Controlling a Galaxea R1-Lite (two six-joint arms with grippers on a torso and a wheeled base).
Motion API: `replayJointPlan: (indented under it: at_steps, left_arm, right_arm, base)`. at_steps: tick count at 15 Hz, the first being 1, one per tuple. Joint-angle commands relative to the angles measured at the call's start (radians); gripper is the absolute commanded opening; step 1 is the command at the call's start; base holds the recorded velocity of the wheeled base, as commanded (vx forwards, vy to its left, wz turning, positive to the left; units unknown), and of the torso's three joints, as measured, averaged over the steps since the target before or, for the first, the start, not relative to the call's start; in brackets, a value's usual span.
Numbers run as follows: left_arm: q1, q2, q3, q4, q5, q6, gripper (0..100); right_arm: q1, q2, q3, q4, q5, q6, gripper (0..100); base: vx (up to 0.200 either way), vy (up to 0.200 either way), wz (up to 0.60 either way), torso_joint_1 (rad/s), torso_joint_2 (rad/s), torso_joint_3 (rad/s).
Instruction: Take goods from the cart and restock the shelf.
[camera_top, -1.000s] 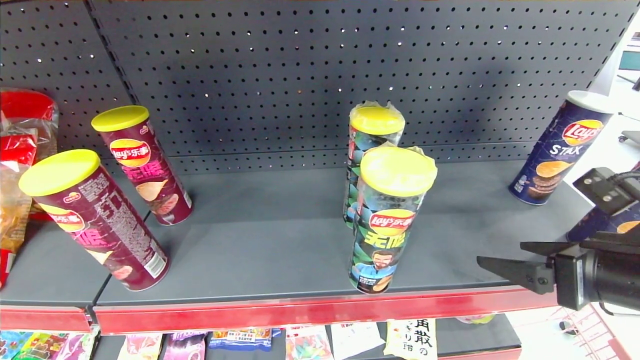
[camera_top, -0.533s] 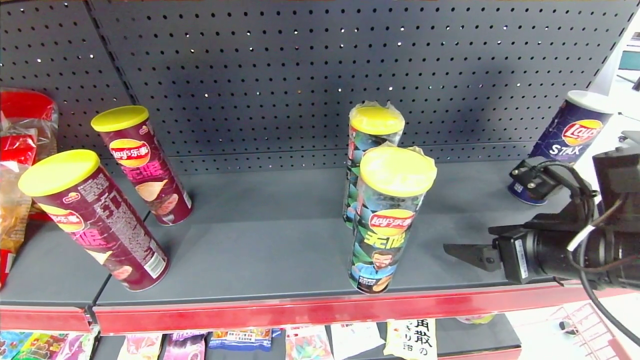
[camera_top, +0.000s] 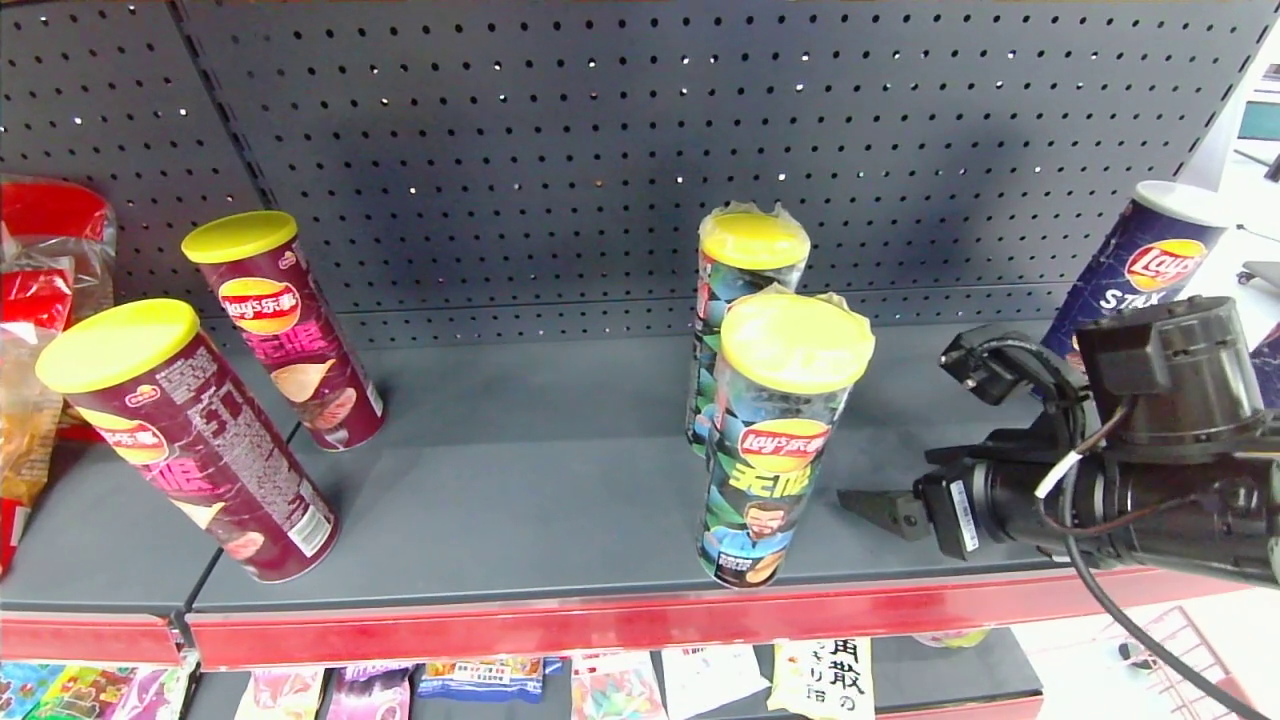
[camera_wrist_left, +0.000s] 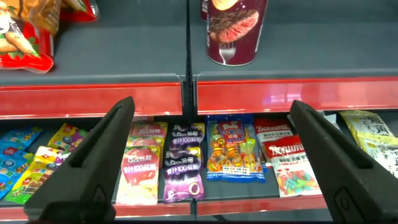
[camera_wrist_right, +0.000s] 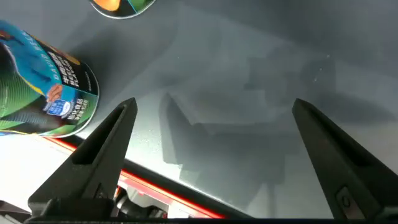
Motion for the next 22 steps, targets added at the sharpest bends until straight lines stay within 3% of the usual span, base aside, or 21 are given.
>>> replayJointPlan:
  at_steps: [1,7,22]
  left_arm:
    - [0.001,-0.001,0.000,0.000,0.000,0.000,100]
    - [0.001,-0.001,0.000,0.000,0.000,0.000,100]
    - [0.001,-0.001,0.000,0.000,0.000,0.000,100]
  right_arm:
    - [0.050,0.005,0.006,-0.001,-0.028,0.005,100]
    - [0.131,0.027,0.008,-0.001,-0.081,0.004,100]
    - [0.155,0.059,-0.023,-0.002,-0.081,0.004,100]
  base:
    - [0.000,0.000,0.00,0.000,0.00,0.000]
    - [0.000,0.000,0.00,0.000,0.00,0.000]
    - [0.000,0.000,0.00,0.000,0.00,0.000]
